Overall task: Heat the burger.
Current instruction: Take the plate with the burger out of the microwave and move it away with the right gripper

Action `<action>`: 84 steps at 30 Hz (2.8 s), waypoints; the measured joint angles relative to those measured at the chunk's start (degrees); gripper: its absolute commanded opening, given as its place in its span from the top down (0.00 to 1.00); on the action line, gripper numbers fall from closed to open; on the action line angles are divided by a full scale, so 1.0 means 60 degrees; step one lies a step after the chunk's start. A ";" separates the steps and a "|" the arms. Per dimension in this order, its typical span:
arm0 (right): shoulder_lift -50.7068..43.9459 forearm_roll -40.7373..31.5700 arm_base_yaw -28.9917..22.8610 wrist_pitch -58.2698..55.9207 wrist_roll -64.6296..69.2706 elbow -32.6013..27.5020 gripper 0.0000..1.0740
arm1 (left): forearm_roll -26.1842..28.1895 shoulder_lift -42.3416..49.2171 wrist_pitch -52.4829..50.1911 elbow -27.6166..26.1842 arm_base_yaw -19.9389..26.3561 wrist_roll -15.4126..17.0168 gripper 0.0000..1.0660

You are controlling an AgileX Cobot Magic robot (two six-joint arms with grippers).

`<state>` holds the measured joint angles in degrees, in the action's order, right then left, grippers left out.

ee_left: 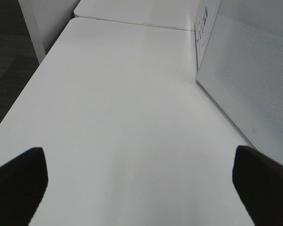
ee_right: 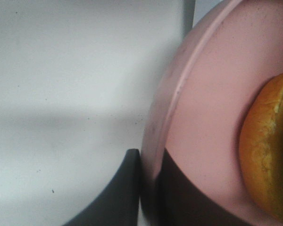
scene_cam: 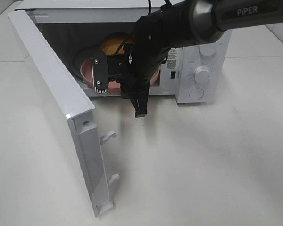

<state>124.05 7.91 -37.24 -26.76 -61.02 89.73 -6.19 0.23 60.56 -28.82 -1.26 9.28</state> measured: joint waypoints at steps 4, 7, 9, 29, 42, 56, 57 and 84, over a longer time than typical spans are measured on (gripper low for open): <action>-0.0334 0.0076 0.0000 0.0583 -0.0038 -0.0630 1.00 | 0.0000 0.0000 0.0000 0.0000 0.0000 0.0000 0.06; -0.0439 0.0162 0.0000 0.0754 -0.0057 -0.0831 1.00 | 0.0000 0.0000 0.0000 0.0000 0.0000 0.0000 0.06; -0.0621 0.0286 0.0000 0.1098 -0.0076 -0.1194 1.00 | 0.0000 0.0000 0.0000 0.0000 0.0000 0.0000 0.06; -0.2235 0.0926 -0.0067 0.2588 -0.0258 -0.3457 1.00 | 0.0000 0.0000 0.0000 0.0000 0.0000 0.0000 0.06; -0.3342 0.1079 -0.0010 0.3218 -0.0363 -0.5118 1.00 | 0.0000 0.0000 0.0000 0.0000 0.0000 0.0000 0.06; -0.4966 0.1079 0.0086 0.3342 -0.0363 -0.7133 1.00 | 0.0000 0.0000 0.0000 0.0000 0.0000 0.0000 0.06; -0.5233 0.1070 0.0105 0.3295 -0.0315 -0.7401 1.00 | 0.0000 0.0000 0.0000 0.0000 0.0000 0.0000 0.06; -0.9912 0.0821 0.0229 0.1509 0.0573 -1.0447 1.00 | 0.0000 0.0000 0.0000 0.0000 0.0000 0.0000 0.06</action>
<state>64.57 12.83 -35.87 -17.70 -57.58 27.04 -6.19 0.23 60.56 -28.82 -1.26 9.28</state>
